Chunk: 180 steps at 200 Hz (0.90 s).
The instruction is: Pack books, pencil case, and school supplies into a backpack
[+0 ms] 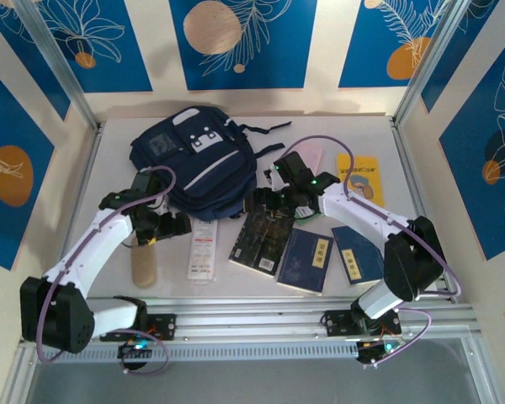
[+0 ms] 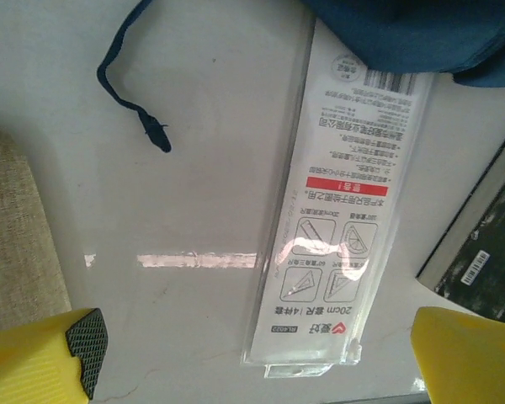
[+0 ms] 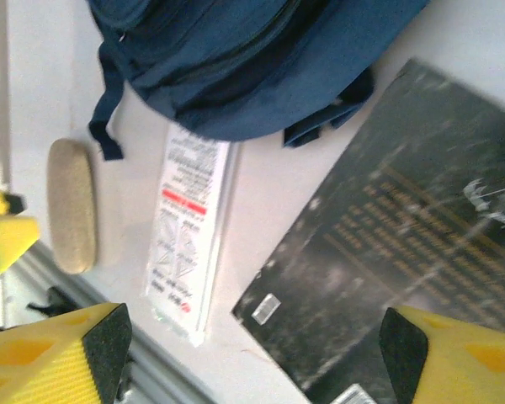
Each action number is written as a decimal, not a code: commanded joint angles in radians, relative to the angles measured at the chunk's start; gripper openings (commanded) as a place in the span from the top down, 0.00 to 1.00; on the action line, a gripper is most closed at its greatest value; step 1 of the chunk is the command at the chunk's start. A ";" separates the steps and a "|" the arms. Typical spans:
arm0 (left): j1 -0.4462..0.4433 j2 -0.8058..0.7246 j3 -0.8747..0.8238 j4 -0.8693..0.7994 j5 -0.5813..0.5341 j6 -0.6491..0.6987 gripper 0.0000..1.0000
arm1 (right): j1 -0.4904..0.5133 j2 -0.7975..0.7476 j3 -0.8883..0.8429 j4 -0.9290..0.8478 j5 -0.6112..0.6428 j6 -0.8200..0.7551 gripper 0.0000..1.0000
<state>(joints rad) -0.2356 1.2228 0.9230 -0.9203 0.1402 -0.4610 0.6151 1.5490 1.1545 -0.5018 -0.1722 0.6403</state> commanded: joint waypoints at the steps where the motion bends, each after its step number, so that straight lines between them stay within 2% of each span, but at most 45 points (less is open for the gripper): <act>1: 0.011 0.001 -0.010 -0.015 -0.058 -0.006 0.06 | 0.049 0.038 -0.004 0.110 -0.139 0.057 0.21; 39: 0.050 0.002 0.020 -0.143 -0.347 -0.121 0.00 | 0.128 0.085 0.011 0.121 -0.119 0.041 0.21; 47: 0.057 0.017 0.022 -0.154 -0.378 -0.128 0.00 | 0.130 0.088 0.013 0.126 -0.123 0.041 0.20; 76: 0.109 0.095 0.006 -0.116 -0.392 -0.122 0.00 | 0.126 0.086 0.005 0.151 -0.140 0.034 0.20; 100: 0.174 0.130 -0.034 -0.047 -0.332 -0.119 0.00 | 0.120 0.075 -0.001 0.152 -0.148 0.021 0.20; 180: 0.243 0.357 -0.118 0.097 -0.213 -0.146 0.02 | 0.088 0.043 -0.021 0.149 -0.173 -0.002 0.19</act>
<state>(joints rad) -0.0208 1.5425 0.8295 -0.8612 -0.1242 -0.5800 0.7116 1.6306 1.1488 -0.3546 -0.3134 0.6609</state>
